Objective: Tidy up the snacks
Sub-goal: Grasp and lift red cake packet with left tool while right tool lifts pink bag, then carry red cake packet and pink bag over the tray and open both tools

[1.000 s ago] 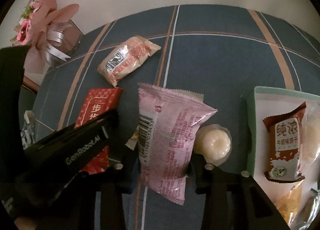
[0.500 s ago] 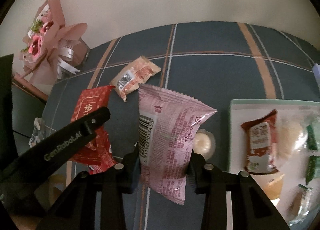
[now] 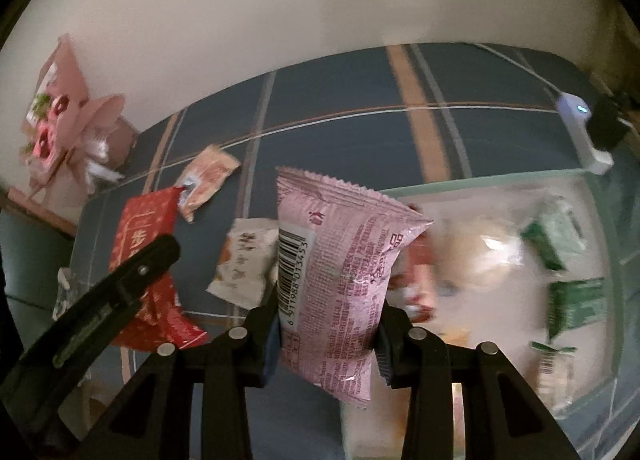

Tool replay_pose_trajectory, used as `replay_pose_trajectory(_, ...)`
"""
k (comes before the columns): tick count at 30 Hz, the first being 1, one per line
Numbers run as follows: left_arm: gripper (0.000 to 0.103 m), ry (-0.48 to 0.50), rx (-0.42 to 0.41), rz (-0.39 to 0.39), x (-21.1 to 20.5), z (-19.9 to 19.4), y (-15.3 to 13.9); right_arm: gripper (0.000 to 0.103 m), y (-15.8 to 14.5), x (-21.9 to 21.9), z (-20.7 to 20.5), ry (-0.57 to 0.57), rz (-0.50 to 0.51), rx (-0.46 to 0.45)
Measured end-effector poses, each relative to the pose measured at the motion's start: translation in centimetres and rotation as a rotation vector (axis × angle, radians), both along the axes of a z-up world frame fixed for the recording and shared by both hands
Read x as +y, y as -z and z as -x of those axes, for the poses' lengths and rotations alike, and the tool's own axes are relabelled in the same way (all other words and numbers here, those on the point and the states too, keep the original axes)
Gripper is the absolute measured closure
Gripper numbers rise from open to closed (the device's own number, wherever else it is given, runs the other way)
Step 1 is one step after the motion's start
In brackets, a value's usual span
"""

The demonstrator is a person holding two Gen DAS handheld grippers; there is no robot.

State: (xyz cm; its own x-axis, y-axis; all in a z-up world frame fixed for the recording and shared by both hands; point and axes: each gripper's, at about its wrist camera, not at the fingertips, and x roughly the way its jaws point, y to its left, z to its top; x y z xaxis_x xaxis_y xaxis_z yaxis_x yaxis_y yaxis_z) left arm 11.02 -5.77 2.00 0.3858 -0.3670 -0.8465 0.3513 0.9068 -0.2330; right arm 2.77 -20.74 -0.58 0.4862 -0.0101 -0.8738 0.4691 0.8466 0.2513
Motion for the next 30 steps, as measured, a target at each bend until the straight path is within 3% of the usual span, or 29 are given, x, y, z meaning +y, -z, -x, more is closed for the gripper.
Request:
replay_pose_trajectory(14, 0.061, 0.209, -0.041, -0.003, -7.2, 7.5, -1.5, 0.062, -2.2, -7.9, 7.1, 0.200, 0.014, -0.023)
replay_pose_trajectory(30, 0.061, 0.377, -0.031, -0.015, -12.7, 12.5, -0.7, 0.062, -2.2, -12.1, 12.2, 0.299, 0.022, -0.022)
